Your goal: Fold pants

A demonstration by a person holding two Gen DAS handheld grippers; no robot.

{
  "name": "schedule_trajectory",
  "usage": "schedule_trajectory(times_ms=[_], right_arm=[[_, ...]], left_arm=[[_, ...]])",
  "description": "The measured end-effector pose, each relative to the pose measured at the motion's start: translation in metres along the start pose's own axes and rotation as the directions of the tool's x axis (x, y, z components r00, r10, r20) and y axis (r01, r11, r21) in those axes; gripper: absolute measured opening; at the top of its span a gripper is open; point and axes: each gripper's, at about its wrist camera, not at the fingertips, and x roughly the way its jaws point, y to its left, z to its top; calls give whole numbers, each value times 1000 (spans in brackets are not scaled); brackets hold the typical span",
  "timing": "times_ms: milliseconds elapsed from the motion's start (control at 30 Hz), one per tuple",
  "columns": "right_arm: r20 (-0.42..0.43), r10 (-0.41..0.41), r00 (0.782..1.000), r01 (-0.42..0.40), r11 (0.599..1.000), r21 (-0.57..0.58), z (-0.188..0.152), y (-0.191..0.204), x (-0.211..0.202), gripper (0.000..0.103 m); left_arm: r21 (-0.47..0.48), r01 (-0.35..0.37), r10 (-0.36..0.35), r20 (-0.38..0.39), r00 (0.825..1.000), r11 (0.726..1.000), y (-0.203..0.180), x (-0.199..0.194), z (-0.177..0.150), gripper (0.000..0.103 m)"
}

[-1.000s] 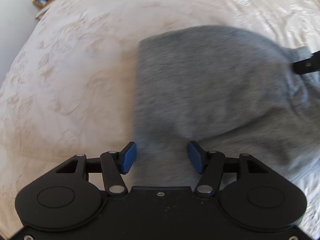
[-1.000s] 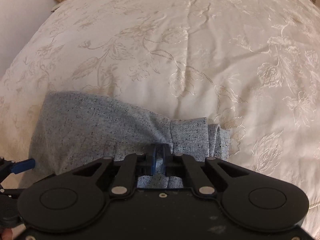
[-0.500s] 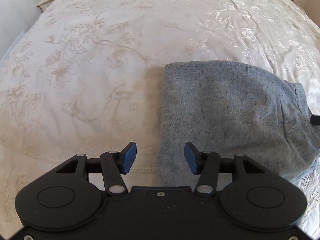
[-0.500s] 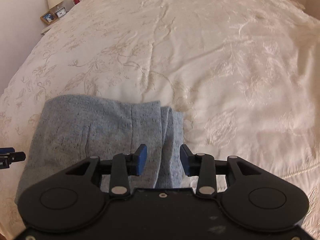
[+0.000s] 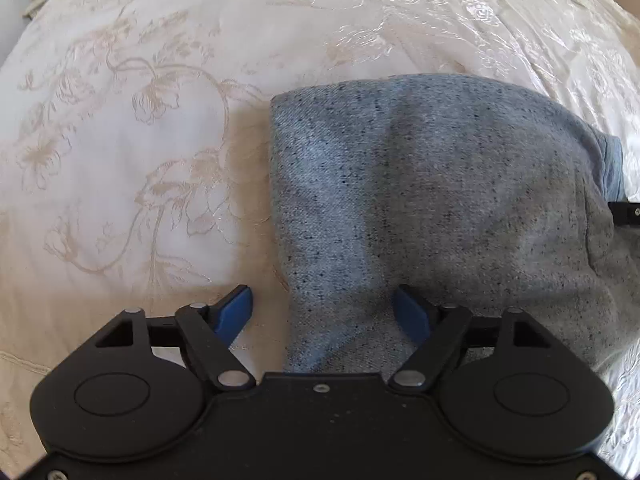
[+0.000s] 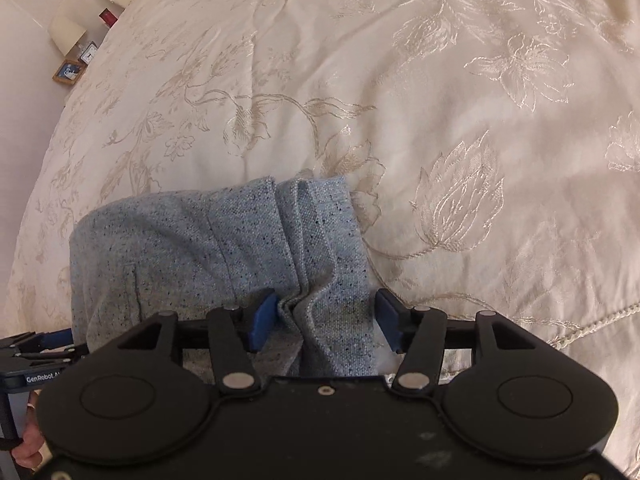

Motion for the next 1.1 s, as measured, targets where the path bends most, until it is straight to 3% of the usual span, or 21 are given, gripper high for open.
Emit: schedule_trajectory(times_ms=[133, 200, 267, 300, 333, 367, 400, 433, 533, 700, 900, 1067, 1100], right_arm=[[16, 3, 1000, -2, 1000, -20, -1, -1, 3, 60], [11, -1, 1000, 1, 1000, 7, 0, -3, 3, 60], [-9, -1, 1000, 2, 998, 61, 2, -4, 1, 60], [-14, -4, 1000, 5, 998, 70, 3, -2, 3, 57], [-8, -10, 1000, 11, 999, 49, 4, 0, 3, 50], [5, -9, 1000, 9, 1000, 7, 3, 6, 2, 44], [14, -7, 1000, 7, 999, -34, 2, 13, -1, 32], [28, -26, 999, 28, 997, -69, 0, 20, -5, 29], [70, -44, 997, 51, 994, -100, -3, 34, -22, 24], [129, -23, 991, 35, 996, -87, -6, 46, -56, 20], [146, 40, 988, -21, 991, -134, -7, 90, -80, 18], [115, 129, 985, -109, 980, -165, -5, 149, -68, 18], [110, 142, 984, -122, 977, -172, -4, 158, -62, 18]], left_arm=[[-44, 25, -25, 2, 1000, 999, 9, 6, 1, 94], [-63, 26, -25, 12, 1000, 998, 9, 6, 0, 94], [-81, 35, -33, 31, 999, 996, 9, 3, -1, 85], [-80, 57, -53, 45, 998, 995, 9, -1, -1, 65], [-86, 95, -90, 56, 994, 992, 8, -6, -1, 33], [-105, 100, -95, 53, 994, 989, 6, -10, 0, 21], [-115, 71, -64, 60, 996, 991, 3, -16, 2, 16], [-113, 58, -50, 71, 996, 992, 1, -20, 2, 9], [-140, 53, -37, 110, 993, 989, 2, -39, 3, 9], [-177, 114, -87, 157, 984, 978, 16, -76, 8, 9], [-200, 72, -29, 210, 977, 977, 53, -116, 4, 9], [-246, 13, 29, 164, 986, 969, 111, -117, 0, 9], [-246, -20, 56, 140, 989, 969, 122, -110, -1, 14]])
